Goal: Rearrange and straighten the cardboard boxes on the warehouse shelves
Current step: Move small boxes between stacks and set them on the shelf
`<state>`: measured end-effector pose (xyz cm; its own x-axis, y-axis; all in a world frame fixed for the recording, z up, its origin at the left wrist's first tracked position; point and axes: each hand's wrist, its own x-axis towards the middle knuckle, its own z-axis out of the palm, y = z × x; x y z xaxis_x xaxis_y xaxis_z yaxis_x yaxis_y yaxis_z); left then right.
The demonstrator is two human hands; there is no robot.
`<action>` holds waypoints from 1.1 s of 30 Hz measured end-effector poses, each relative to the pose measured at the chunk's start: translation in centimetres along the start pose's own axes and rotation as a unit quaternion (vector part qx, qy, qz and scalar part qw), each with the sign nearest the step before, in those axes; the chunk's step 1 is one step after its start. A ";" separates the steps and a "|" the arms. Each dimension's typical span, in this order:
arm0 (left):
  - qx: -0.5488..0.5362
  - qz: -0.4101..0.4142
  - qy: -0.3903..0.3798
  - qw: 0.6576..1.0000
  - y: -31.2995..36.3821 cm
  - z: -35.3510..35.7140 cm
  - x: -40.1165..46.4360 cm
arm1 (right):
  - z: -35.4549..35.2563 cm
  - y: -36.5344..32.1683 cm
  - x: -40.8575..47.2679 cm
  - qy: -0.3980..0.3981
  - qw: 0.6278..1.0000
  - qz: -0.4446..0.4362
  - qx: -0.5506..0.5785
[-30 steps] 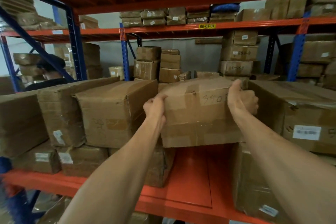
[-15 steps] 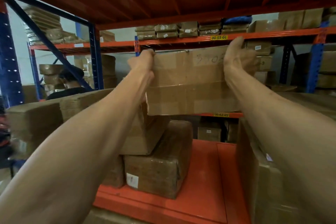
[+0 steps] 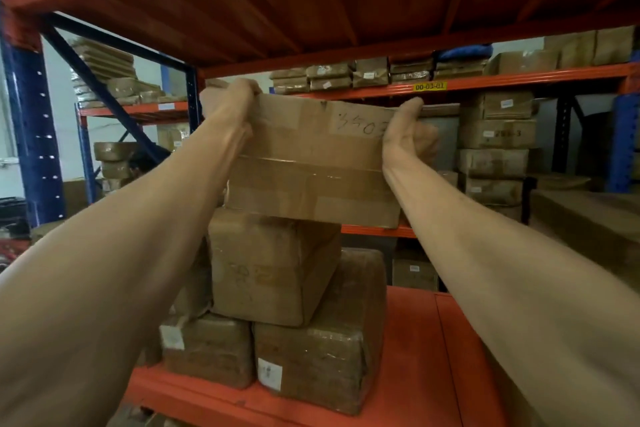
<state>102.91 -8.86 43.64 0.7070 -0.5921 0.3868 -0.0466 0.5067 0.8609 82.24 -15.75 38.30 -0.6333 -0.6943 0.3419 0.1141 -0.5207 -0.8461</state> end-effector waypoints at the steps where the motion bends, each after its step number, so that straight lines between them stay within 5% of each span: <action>1: 0.000 -0.004 0.011 1.000 -1.0 -1.3 0.9 | 0.9 1.1 -0.7 -0.022 1.000 0.005 -0.015; 5: -0.017 0.004 0.061 0.998 -3.8 -6.2 4.1 | 5.7 1.2 -3.0 -0.079 0.992 -0.034 -0.090; 8: 0.107 0.083 0.029 0.990 -4.6 -7.9 5.5 | 8.1 1.1 -3.7 -0.155 0.981 -0.014 -0.112; 13: 0.344 0.206 0.026 0.916 -8.1 -7.4 5.3 | 7.4 3.0 -4.1 -0.259 0.956 0.032 -0.135; 16: 0.382 0.282 0.074 0.877 -9.7 -5.2 2.8 | 5.5 2.1 -3.1 -0.350 0.925 0.078 -0.123; 19: 0.378 0.405 0.028 0.832 -10.6 -0.4 -1.6 | 0.8 1.9 -2.1 -0.396 0.909 0.060 -0.112; 22: 0.355 0.479 -0.056 0.801 -11.3 5.6 -7.5 | -4.2 1.2 0.9 -0.323 0.926 -0.034 -0.194; 25: 0.309 0.454 -0.165 0.820 -12.2 11.6 -15.2 | -10.7 -0.4 5.5 -0.223 0.926 -0.126 -0.278; 29: 0.238 0.311 -0.351 0.851 -14.1 18.8 -25.8 | -22.7 -2.2 12.0 -0.069 0.919 -0.163 -0.353; 33: 0.229 0.109 -0.544 0.800 -14.9 24.5 -33.7 | -35.0 -1.3 16.5 0.056 0.890 -0.092 -0.443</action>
<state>62.48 -11.81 25.85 -0.3742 -0.8421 0.3883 -0.5148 0.5369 0.6684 44.89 -9.18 30.71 -0.6565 -0.5582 0.5074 -0.6170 0.0105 -0.7869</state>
